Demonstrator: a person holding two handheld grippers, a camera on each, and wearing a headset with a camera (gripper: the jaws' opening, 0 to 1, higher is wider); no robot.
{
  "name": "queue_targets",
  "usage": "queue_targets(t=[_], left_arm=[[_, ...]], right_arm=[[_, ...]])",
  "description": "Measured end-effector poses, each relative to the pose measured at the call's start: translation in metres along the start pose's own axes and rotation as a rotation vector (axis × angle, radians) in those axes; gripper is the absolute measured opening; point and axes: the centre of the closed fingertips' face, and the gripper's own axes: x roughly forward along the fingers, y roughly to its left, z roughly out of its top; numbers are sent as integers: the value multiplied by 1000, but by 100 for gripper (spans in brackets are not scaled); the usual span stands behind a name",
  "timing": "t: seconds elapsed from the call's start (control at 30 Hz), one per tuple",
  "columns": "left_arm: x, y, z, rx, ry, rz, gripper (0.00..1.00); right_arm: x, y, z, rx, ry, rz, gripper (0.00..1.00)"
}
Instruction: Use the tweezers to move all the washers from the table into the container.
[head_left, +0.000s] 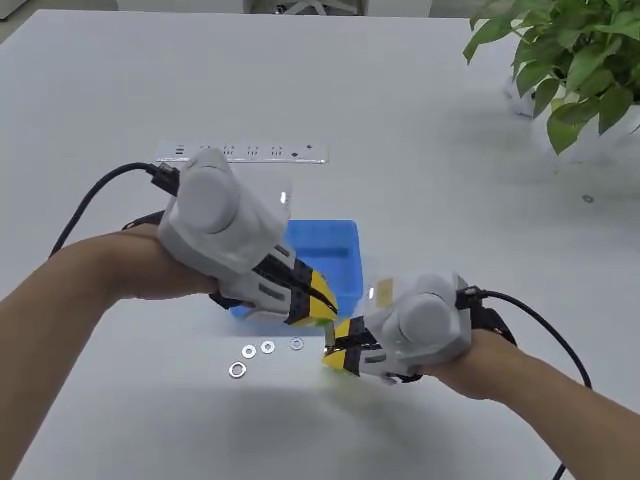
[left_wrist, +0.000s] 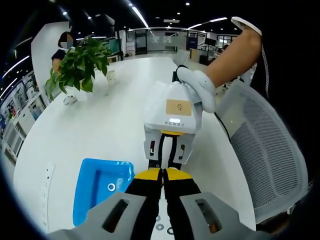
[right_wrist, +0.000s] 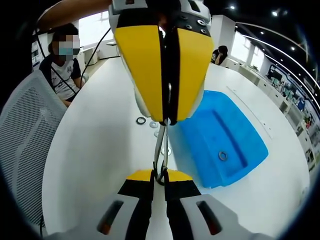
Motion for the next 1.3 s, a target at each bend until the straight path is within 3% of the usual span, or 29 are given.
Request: queue_targets(t=[0.6, 1.3], left_arm=[[-16, -7, 10, 5, -7, 21, 5], [-46, -3, 40, 35, -25, 49, 5]], right_arm=[[-11, 9, 18, 8, -33, -8, 9], [-34, -1, 54, -11, -79, -40, 9]])
